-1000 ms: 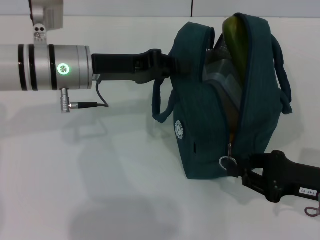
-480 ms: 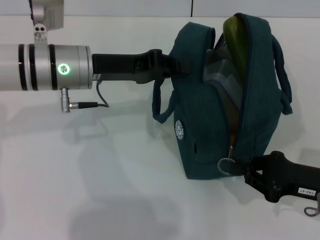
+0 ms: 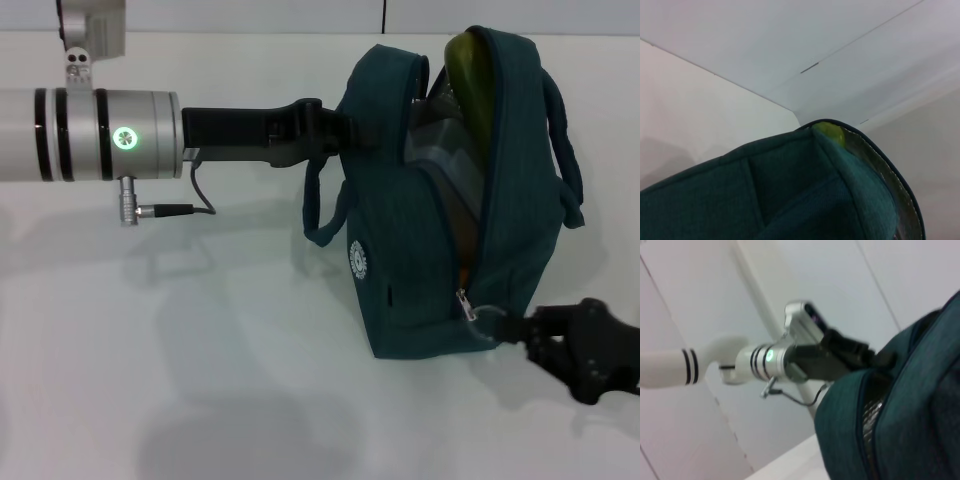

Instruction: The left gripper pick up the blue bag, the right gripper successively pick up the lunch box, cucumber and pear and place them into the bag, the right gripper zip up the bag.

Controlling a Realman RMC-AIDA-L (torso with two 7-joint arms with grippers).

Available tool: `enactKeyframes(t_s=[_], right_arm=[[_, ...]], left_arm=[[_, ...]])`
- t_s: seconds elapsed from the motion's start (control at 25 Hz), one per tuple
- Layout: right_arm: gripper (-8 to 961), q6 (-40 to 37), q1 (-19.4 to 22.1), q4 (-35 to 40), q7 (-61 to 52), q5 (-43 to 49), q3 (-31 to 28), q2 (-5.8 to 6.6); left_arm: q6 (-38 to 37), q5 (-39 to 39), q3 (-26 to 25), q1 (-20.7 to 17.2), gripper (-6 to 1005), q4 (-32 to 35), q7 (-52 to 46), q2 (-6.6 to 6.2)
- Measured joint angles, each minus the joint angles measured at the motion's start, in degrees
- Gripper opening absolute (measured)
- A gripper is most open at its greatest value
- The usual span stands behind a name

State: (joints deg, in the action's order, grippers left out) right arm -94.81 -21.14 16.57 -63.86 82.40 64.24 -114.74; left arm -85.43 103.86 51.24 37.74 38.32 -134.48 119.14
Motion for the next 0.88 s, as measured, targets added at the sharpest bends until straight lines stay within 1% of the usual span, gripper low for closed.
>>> enactKeyframes(t_s=[0.12, 0.28, 0.4, 0.64, 0.88], right_arm=[[2, -1.87, 1.28, 0.60, -0.05, -0.06, -2.38, 0.48], [2, -4.02, 1.52, 0.64, -0.05, -0.11, -5.26, 0.80], [2, -5.11, 1.04, 0.64, 0.01, -0.14, -6.57, 0.47], [2, -6.18, -0.52, 1.22, 0.30, -0.30, -7.03, -0.28], [3, -6.40, -1.40, 1.30, 0.34, -0.32, -6.74, -0.44]], left_arm=[[0.02, -0.04, 0.01, -0.02, 68, 0.01, 0.00, -0.06], [0.10, -0.13, 0.00, -0.04, 69, 0.08, 0.00, -0.06], [0.13, -0.16, 0.00, -0.04, 70, 0.09, 0.08, -0.06], [0.17, -0.35, -0.11, -0.22, 71, 0.04, 1.33, -0.05], [0.07, -1.24, -0.11, -0.55, 73, -0.05, 2.82, 0.07]])
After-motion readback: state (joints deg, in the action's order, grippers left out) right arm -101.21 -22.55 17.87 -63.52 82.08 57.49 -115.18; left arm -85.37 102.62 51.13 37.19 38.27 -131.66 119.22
